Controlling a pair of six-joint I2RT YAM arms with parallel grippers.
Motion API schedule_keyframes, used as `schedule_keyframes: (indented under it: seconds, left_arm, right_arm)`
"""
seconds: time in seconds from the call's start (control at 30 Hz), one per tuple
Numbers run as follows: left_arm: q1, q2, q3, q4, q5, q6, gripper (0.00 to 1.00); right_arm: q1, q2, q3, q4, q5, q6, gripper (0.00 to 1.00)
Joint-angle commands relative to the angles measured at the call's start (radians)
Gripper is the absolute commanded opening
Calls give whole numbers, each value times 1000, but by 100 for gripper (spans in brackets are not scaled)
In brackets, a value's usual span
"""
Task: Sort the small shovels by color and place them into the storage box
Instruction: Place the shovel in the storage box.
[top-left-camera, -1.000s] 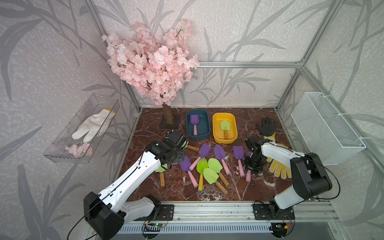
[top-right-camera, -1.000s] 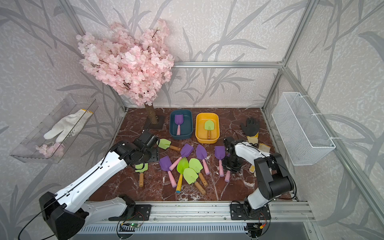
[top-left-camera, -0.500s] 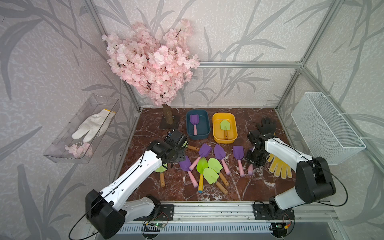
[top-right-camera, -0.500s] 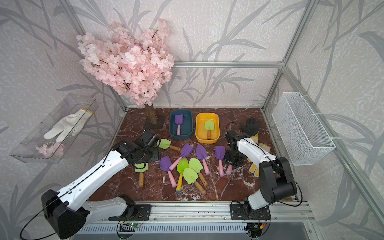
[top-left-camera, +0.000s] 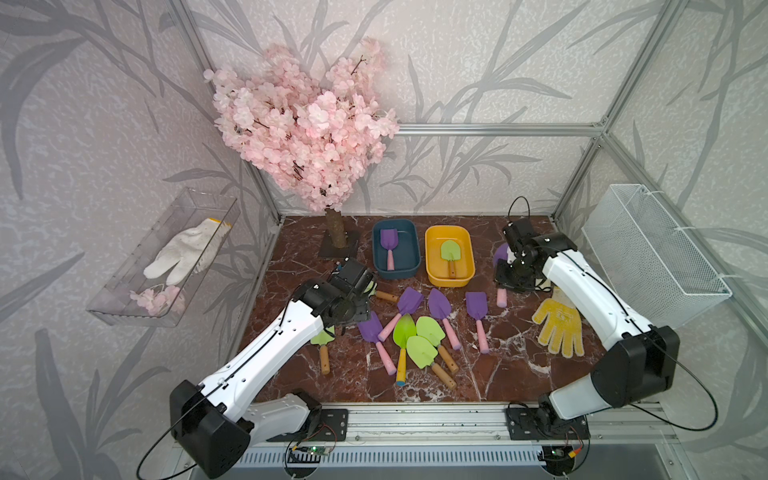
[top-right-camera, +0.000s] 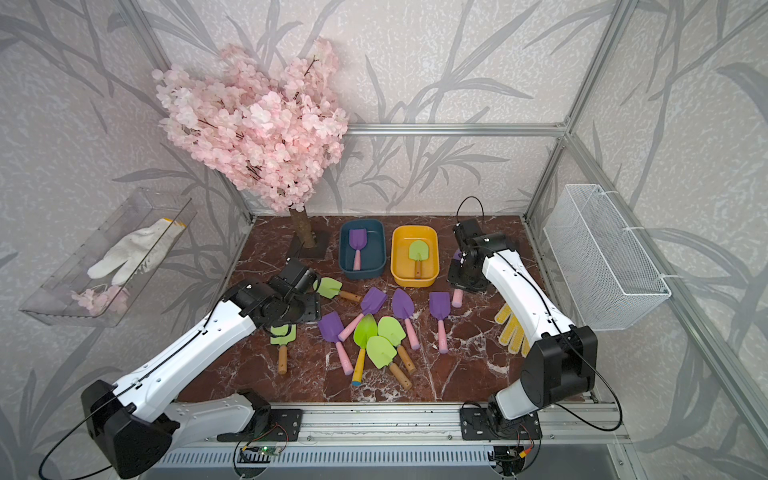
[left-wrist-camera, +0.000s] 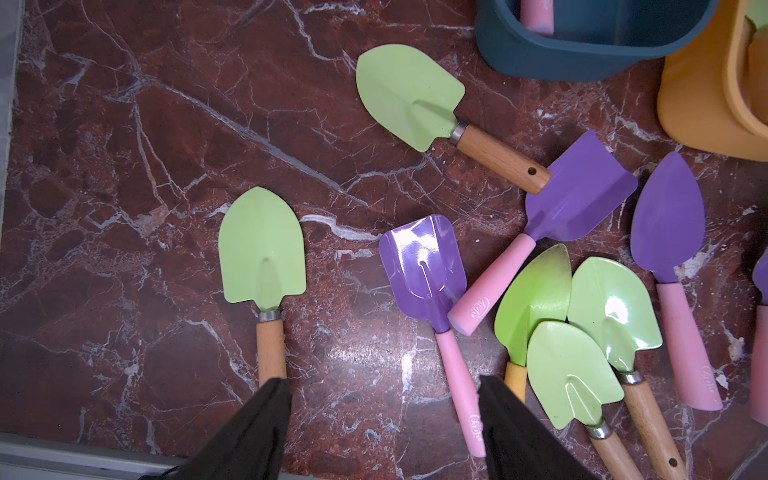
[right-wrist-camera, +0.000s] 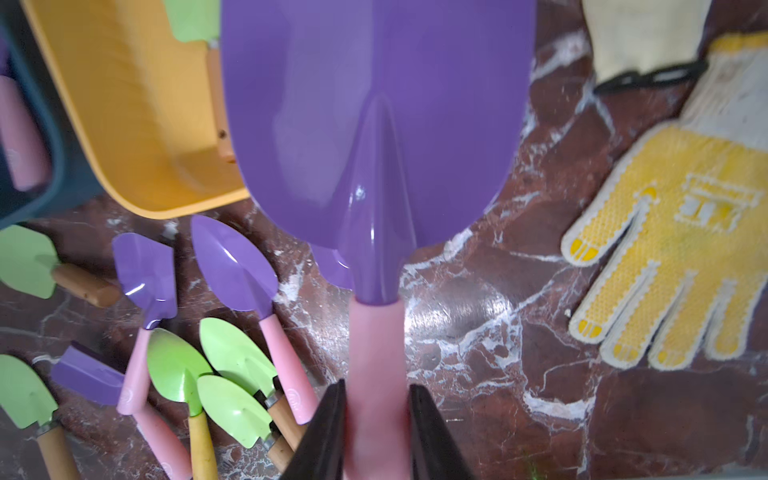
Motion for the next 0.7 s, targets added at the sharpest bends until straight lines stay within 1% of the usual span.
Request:
schedule_keyframes:
  seconds: [0.0, 0.1, 0.27, 0.33, 0.43, 0.53, 0.67]
  left_arm:
    - [-3, -27, 46, -27, -25, 15, 75]
    - [-2, -40, 58, -26, -38, 17, 75]
    - [-1, -47, 73, -29, -51, 20, 75]
    - [0, -45, 74, -28, -53, 21, 75]
    - [1, -45, 66, -21, -50, 20, 75]
    - [5, -45, 65, -26, -61, 26, 75]
    - [19, -52, 65, -27, -70, 41, 75]
  right_arm:
    - [30, 71, 123, -31, 1, -103, 18]
    - [79, 157, 275, -30, -15, -151, 17]
    - [180, 371, 522, -9, -33, -154, 17]
    - [223, 455, 628, -1, -9, -154, 17]
    - [287, 567, 759, 51, 84, -180, 17]
    - [321, 702, 916, 56, 98, -165, 16]
    - [347, 926, 1234, -30, 97, -122, 16]
